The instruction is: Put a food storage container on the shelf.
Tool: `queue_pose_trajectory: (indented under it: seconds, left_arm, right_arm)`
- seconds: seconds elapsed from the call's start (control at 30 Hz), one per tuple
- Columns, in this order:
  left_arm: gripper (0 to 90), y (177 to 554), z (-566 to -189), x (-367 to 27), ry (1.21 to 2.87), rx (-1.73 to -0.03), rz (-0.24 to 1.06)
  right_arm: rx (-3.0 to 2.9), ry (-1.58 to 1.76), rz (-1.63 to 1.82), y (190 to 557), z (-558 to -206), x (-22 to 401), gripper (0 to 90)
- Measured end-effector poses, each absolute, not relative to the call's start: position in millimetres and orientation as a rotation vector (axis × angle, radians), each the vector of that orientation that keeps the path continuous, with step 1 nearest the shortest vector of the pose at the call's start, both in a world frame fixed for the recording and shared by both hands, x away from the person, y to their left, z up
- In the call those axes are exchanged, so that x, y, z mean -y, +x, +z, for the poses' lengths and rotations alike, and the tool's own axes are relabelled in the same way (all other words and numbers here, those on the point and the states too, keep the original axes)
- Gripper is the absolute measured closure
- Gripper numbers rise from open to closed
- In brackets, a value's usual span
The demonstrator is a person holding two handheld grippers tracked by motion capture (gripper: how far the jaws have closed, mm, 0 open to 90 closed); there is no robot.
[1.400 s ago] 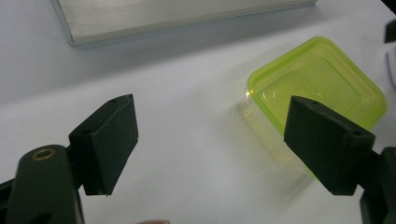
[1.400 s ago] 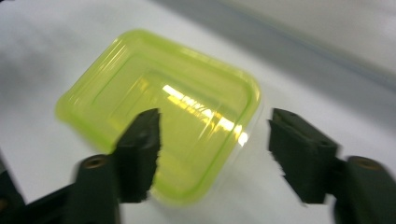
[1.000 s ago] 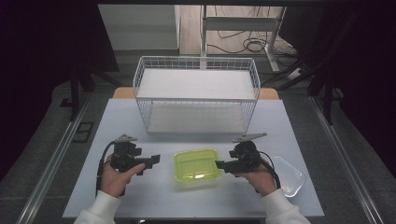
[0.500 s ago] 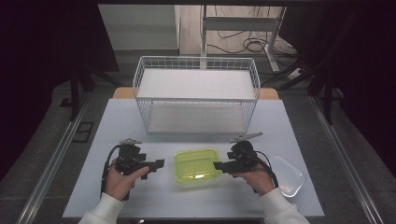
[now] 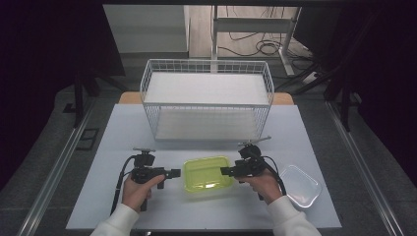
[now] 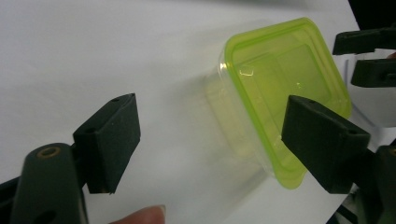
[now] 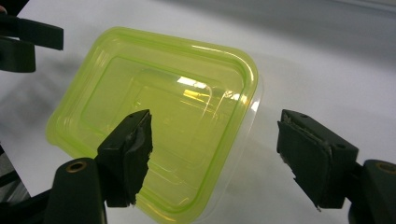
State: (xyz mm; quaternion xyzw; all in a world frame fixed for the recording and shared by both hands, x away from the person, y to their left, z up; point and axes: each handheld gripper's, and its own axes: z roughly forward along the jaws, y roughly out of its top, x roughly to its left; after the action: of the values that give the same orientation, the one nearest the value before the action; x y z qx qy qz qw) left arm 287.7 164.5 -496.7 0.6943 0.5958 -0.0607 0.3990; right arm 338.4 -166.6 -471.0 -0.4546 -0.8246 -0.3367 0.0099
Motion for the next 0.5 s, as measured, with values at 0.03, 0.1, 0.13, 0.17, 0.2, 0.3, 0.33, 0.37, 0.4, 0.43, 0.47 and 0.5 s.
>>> queue_pose_trajectory:
  seconds: [0.03,0.1,0.13,0.17,0.2,0.3,0.33,0.37,0.4,0.43,0.47,0.5]
  left_arm:
    - [20.7,287.7,-496.7,-164.5,1.757,-1.508,-0.154]
    - [22.3,289.2,-499.6,-163.0,1.729,-1.514,-0.198]
    - [23.0,290.1,-501.7,-162.4,1.712,-1.519,-0.217]
    - [23.0,290.8,-503.8,-161.8,1.705,-1.522,-0.226]
    - [23.8,291.9,-506.6,-160.8,1.705,-1.526,-0.237]
    - [25.5,292.4,-508.1,-159.6,1.698,-1.525,-0.256]
    - [26.1,292.9,-509.4,-157.4,1.701,-1.521,-0.259]
    - [26.7,292.9,-509.4,-157.4,1.701,-1.521,-0.259]
    - [27.3,293.3,-510.8,-155.2,1.703,-1.517,-0.268]
    - [28.0,293.3,-510.8,-155.2,1.703,-1.517,-0.268]
    - [28.9,294.1,-512.3,-153.3,1.704,-1.517,-0.274]
    - [30.0,294.1,-512.3,-153.3,1.704,-1.517,-0.274]
  right_arm:
    - [2.574,-1.419,-1.051,338.4,-471.0,166.6,26.6]
    - [2.561,-1.426,-1.045,339.8,-472.6,166.4,27.5]
    - [2.553,-1.429,-1.048,341.0,-473.7,166.1,28.6]
    - [2.553,-1.429,-1.048,341.0,-473.7,166.1,28.6]
    - [2.544,-1.436,-1.048,342.2,-474.6,165.8,29.9]
    - [2.519,-1.440,-1.036,344.8,-476.6,166.1,32.7]
    - [2.502,-1.443,-1.030,345.8,-477.4,166.3,33.5]
    - [2.502,-1.443,-1.030,345.8,-477.4,166.3,33.5]
    - [2.472,-1.451,-1.020,348.0,-479.5,166.3,34.5]
    - [2.472,-1.451,-1.020,348.0,-479.5,166.3,34.5]
    - [2.453,-1.460,-1.009,349.8,-481.3,166.3,35.1]
    - [2.453,-1.460,-1.009,349.8,-481.3,166.3,35.1]
